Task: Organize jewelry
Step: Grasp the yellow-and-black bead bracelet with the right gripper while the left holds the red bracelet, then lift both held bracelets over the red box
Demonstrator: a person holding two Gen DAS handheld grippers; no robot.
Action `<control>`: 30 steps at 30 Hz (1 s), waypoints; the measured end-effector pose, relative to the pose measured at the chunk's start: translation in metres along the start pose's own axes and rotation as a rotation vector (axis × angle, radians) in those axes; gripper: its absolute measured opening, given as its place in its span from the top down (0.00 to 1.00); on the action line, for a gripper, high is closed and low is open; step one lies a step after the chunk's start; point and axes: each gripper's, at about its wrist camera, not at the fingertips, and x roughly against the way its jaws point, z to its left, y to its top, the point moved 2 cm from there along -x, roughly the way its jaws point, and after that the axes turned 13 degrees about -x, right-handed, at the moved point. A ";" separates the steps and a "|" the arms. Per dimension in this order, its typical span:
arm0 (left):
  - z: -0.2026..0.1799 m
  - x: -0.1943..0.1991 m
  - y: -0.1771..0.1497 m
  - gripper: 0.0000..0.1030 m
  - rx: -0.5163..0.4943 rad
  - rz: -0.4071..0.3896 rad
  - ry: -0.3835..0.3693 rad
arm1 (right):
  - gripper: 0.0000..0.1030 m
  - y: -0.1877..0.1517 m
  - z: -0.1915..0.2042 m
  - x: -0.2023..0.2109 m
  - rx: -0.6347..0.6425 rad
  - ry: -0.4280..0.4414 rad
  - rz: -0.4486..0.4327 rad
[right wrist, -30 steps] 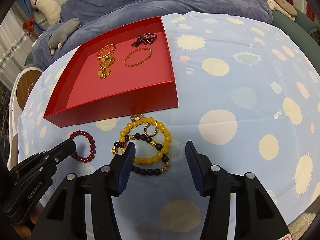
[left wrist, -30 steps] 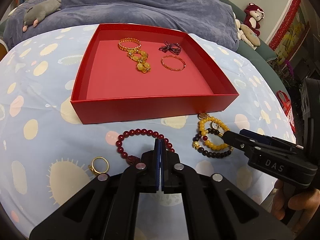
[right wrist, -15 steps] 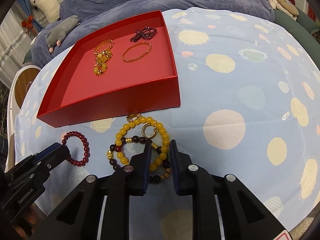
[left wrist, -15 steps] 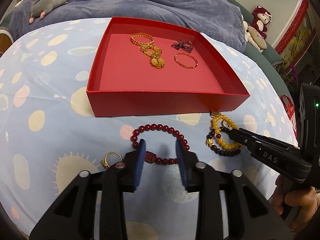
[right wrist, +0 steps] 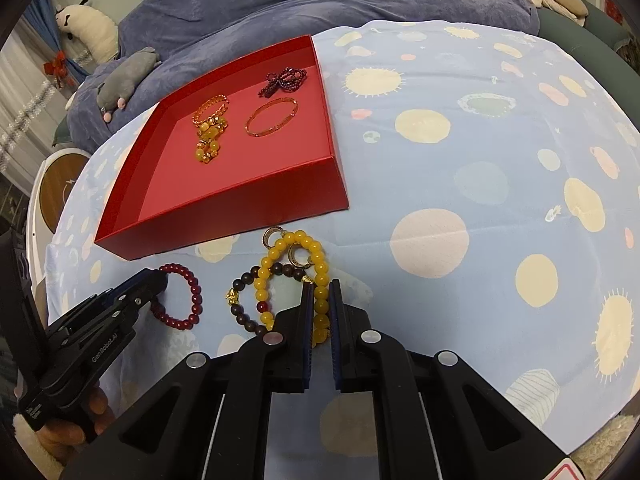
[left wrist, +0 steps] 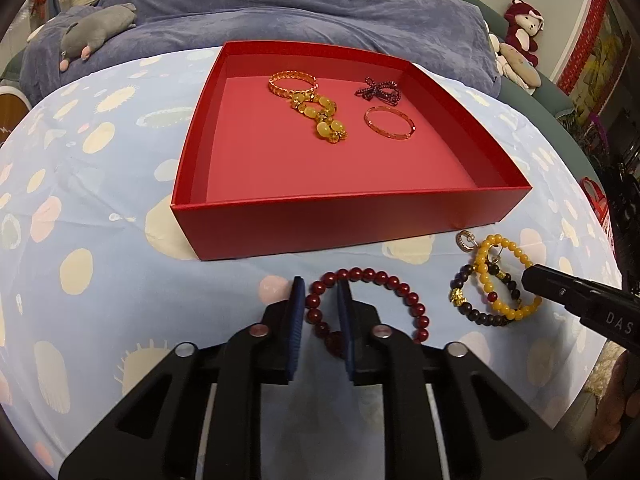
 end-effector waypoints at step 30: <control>-0.037 0.118 0.067 0.93 -0.086 -0.137 -0.133 | 0.93 0.024 0.035 0.096 0.088 0.113 -0.125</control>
